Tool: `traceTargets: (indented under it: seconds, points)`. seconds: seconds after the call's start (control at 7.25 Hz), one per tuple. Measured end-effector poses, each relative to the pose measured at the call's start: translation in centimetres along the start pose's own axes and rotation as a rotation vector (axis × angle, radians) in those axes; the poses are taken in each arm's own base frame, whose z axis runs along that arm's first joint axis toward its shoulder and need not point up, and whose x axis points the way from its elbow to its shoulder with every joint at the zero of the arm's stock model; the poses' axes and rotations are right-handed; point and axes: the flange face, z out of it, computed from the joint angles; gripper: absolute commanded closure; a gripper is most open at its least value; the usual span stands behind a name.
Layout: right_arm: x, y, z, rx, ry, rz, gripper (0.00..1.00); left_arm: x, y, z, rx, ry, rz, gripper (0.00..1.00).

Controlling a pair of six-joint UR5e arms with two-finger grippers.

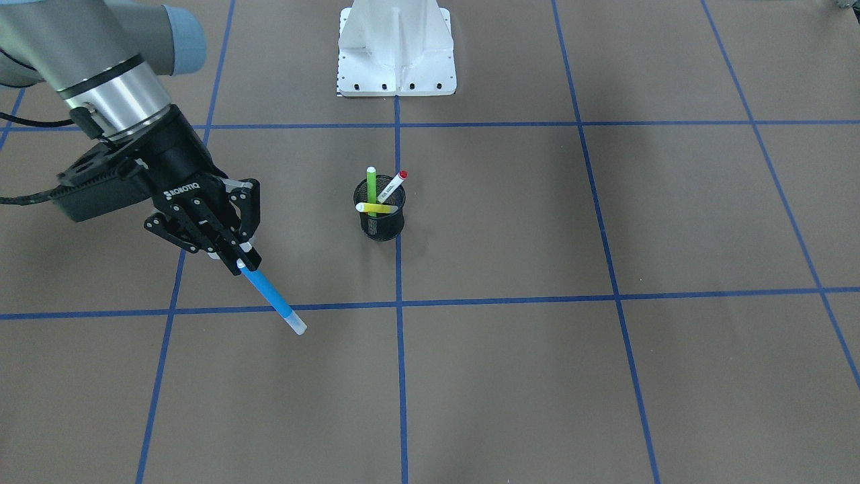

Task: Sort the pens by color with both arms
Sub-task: 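Lift the blue marker out of the cup with the right gripper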

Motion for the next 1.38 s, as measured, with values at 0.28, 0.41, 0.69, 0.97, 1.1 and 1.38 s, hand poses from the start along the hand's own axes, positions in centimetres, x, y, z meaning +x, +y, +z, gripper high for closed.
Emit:
traceTargets:
  seconds: [0.28,0.41,0.69,0.97,1.1,1.38]
  points:
    - [-1.8,4.4,3.6,0.145,0.126,-0.015,1.00,-0.2,0.0,0.1,-0.003,0.000,-0.004,0.00]
    - [-2.3,6.1,5.0,0.198,0.196,-0.037,1.00,-0.2,0.0,0.2,-0.005,0.000,-0.007,0.00]
    - [-1.6,7.7,7.7,0.280,0.324,-0.087,1.00,-0.2,0.0,0.1,-0.006,0.000,-0.009,0.00]
    - [-0.5,8.8,11.6,0.333,0.442,-0.142,1.00,-0.3,0.0,0.2,-0.009,-0.001,-0.012,0.00]
    - [-0.6,9.5,12.9,0.355,0.469,-0.163,1.00,-0.4,0.1,0.3,-0.011,-0.001,-0.015,0.00]
    - [-1.6,10.8,14.3,0.391,0.447,-0.177,1.00,-0.7,0.4,0.5,-0.016,-0.001,-0.023,0.00]
